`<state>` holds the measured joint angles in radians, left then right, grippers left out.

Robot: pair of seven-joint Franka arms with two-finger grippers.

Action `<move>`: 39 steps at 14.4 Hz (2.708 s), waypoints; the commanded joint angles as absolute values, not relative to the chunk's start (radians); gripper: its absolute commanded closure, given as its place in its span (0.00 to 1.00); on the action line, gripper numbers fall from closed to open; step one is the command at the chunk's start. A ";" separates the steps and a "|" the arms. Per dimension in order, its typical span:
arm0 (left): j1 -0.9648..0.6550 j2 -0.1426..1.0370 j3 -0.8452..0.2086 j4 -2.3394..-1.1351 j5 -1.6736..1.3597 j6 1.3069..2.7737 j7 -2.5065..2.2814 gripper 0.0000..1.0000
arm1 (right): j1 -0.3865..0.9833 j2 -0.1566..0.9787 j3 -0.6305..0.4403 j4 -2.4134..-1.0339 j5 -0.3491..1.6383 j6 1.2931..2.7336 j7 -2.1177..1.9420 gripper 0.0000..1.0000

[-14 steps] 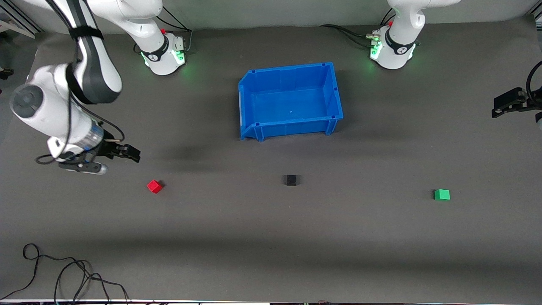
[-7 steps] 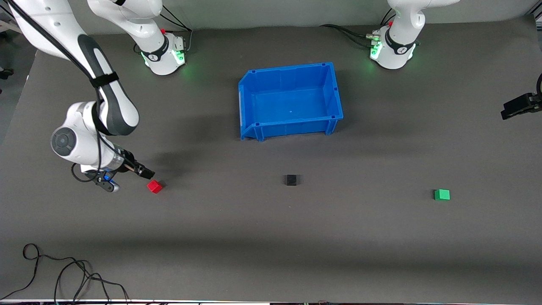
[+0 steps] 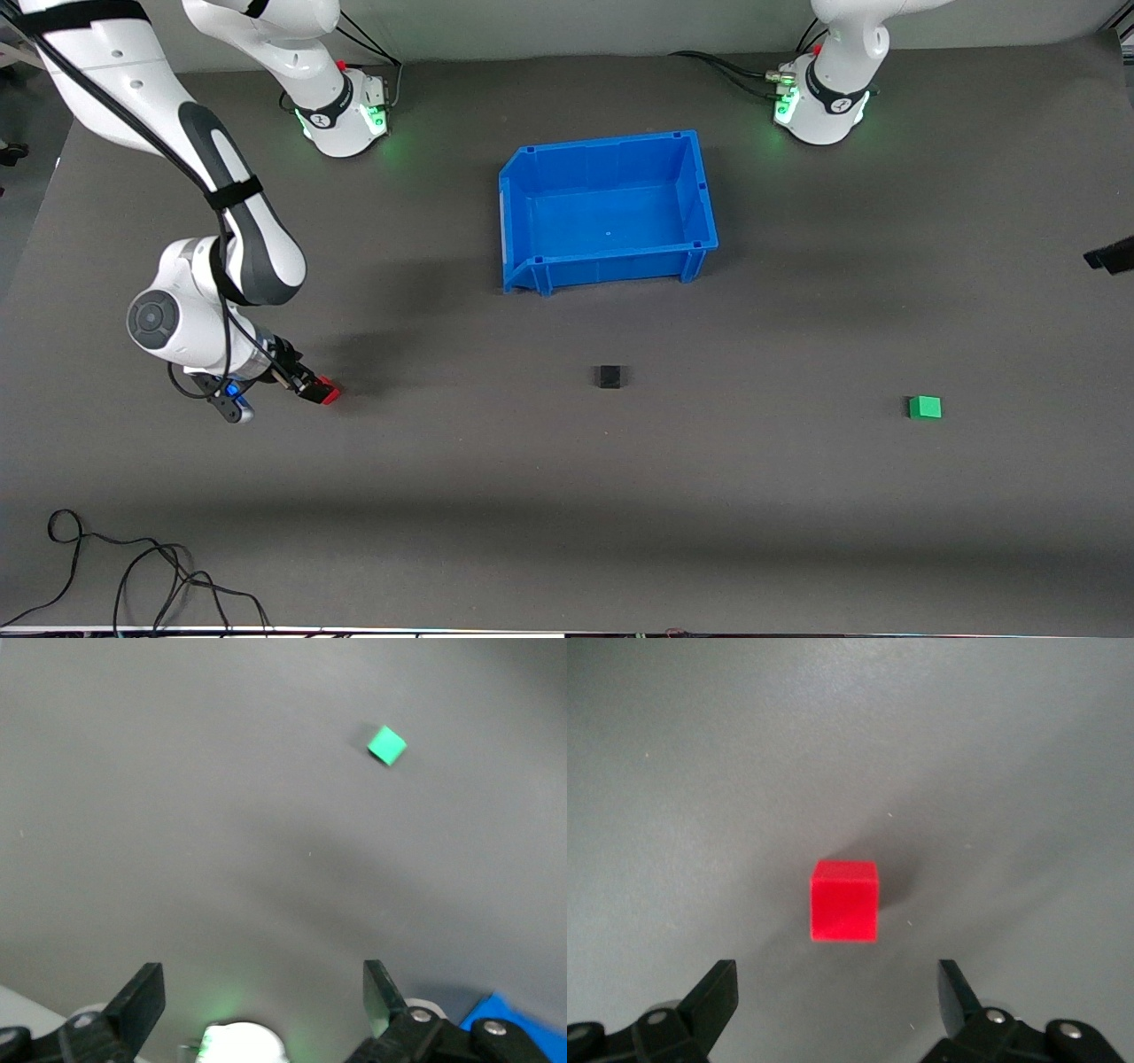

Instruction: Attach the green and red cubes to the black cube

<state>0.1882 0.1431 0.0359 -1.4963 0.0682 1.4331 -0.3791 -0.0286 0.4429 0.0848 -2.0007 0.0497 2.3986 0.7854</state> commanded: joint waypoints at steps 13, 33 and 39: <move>0.216 0.305 0.029 -1.754 -0.083 1.980 -1.094 0.00 | 0.052 0.604 -0.023 -1.875 0.057 2.410 0.802 0.04; 0.143 0.623 0.029 -1.855 -0.032 2.531 -1.206 0.00 | 0.141 0.577 -0.015 -1.609 0.262 1.962 1.068 0.87; 0.143 0.626 0.029 -1.853 -0.031 2.531 -1.206 1.00 | 0.218 0.578 -0.012 -1.526 0.265 1.957 1.343 0.86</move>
